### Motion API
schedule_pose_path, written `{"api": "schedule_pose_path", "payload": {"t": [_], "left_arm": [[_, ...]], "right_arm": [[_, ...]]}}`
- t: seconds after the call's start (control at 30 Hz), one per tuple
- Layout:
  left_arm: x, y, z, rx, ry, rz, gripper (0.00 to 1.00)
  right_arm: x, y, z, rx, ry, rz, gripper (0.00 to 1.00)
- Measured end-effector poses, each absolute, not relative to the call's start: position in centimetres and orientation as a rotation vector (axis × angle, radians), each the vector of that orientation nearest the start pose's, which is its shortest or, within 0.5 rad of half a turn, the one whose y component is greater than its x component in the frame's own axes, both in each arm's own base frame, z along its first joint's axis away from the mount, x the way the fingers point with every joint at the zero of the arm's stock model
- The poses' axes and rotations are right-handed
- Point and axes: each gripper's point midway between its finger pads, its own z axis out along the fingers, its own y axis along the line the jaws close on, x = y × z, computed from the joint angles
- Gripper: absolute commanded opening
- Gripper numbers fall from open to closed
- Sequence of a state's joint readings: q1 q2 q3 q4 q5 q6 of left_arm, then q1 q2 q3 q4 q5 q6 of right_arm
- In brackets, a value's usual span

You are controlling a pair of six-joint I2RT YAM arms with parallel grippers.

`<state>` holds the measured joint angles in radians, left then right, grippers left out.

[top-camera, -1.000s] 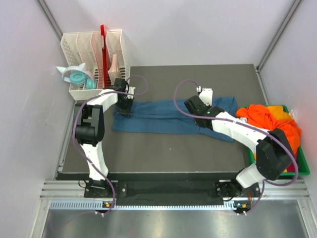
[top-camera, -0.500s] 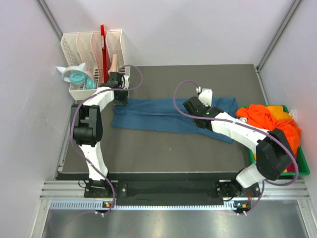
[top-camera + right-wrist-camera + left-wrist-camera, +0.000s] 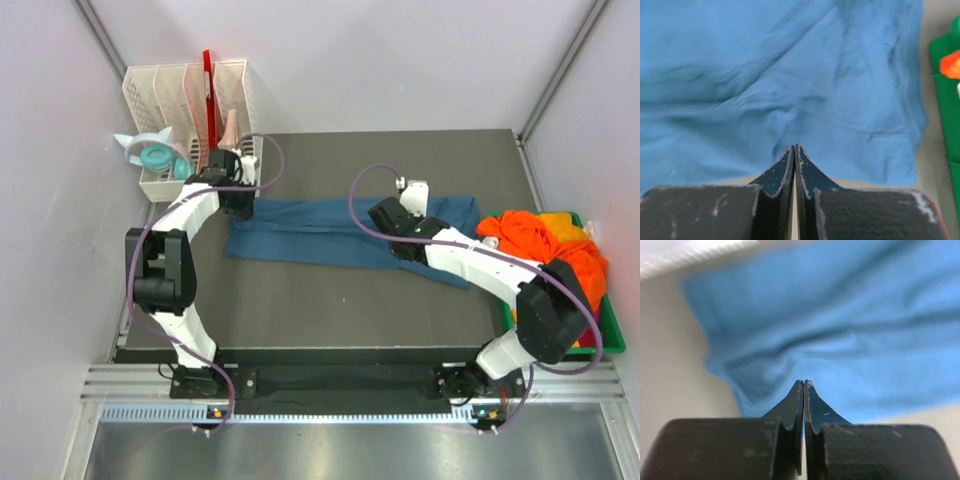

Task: Fold and stack the t-shirts
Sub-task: Fold the tshirt

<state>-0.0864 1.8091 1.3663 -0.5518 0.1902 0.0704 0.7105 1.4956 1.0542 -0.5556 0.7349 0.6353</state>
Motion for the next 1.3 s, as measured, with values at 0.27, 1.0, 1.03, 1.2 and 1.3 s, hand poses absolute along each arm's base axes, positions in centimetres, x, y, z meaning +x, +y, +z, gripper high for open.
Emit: {"api": "schedule_pose_path", "payload": {"t": [0.27,1.0,1.03,1.2,1.3], "left_arm": [[37.9,-7.8,5.6,0.385,2.697,-0.322,0.00],[35.6,-6.9,2.3,0.384,2.822,-0.285,0.00],[35.6,-6.8,2.3,0.384,2.823,-0.285,0.00],[35.6,-6.8,2.2,0.382,2.822,-0.281,0.00],[35.6,-6.8,2.2,0.381,2.822,-0.279,0.00]], "right_arm": [[34.5,8.6,8.4,0.280,2.350,-0.432,0.00],[43.8,11.1,7.2,0.263,2.378,-0.407,0.00],[44.4,11.1,7.6,0.266,2.367,-0.402,0.00],[47.7,11.2,8.2,0.274,2.343,-0.396,0.00],[49.8,10.5,7.1,0.294,2.349,-0.401,0.00]]}}
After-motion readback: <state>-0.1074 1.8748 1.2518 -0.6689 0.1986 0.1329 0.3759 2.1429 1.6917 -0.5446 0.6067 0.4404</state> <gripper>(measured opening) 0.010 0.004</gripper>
